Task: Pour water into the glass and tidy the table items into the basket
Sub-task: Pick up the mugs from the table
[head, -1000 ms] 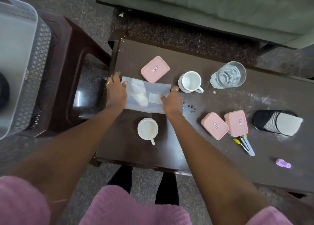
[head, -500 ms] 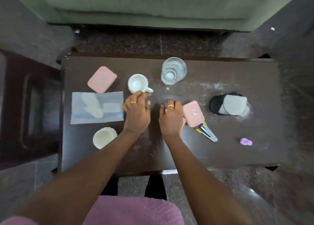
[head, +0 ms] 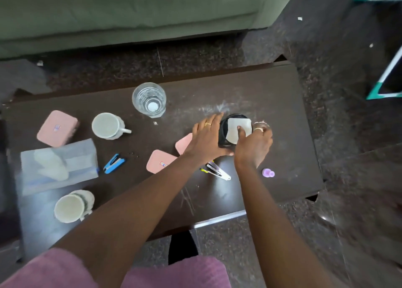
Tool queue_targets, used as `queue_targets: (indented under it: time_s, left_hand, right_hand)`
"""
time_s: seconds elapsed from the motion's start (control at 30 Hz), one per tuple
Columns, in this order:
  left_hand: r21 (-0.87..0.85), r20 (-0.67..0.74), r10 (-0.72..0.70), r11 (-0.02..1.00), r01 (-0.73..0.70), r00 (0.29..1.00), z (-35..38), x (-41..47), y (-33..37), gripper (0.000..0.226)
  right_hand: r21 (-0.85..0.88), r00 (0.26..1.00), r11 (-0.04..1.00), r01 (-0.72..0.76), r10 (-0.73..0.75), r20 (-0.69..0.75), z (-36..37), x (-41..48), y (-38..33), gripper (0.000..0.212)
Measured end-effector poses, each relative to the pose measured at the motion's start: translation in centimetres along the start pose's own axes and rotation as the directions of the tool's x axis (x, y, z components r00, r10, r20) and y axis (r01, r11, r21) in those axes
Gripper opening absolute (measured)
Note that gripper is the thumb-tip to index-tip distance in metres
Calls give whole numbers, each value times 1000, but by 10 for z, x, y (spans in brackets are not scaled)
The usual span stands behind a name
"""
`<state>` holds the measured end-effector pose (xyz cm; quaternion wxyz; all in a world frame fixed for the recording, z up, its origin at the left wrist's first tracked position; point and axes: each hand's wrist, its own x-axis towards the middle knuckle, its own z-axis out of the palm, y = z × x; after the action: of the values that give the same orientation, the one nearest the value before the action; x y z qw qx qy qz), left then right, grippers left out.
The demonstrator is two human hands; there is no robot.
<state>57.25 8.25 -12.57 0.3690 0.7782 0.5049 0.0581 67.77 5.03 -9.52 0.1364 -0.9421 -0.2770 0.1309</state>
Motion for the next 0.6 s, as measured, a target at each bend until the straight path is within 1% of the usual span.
queue_targets:
  time_s: [0.1,0.17,0.2,0.27,0.33,0.4,0.5,0.6]
  left_hand:
    - [55,17,12,998,-13,1000,10,14,9,116]
    - [46,20,0,999,-1,1000,15,20,11,113]
    - [38,16,-8,999,7,1000,17,21,12,111]
    - [13,4,-28,1000,28,1000,19,23,11,105]
    - [-21,-10,-58,998,58,998,22,24,8,99]
    - [-38,-25,-79,996,78,997,24,24,7,96]
    - [-36,-35,-101,994,100,994,26,25,6,89]
    - [-30,-40,-128,991,127,991,28,24,6,87]
  right_hand:
    - [-49,988,986,157,-157,12,3,3,6,30]
    - [-72,981,979,192,-192,10,4,7,7,26]
    - [-98,978,973,209,-207,29,4,9,7,26]
    - [-180,961,946,269,-251,115,5,13,4,24]
    - [-223,941,926,305,-257,221,5,18,-3,20]
    - [-244,927,917,314,-241,288,6,23,-9,17]
    - [-268,910,907,324,-221,351,8,30,-17,17]
    - [-271,894,899,346,-227,387,7,35,-20,19]
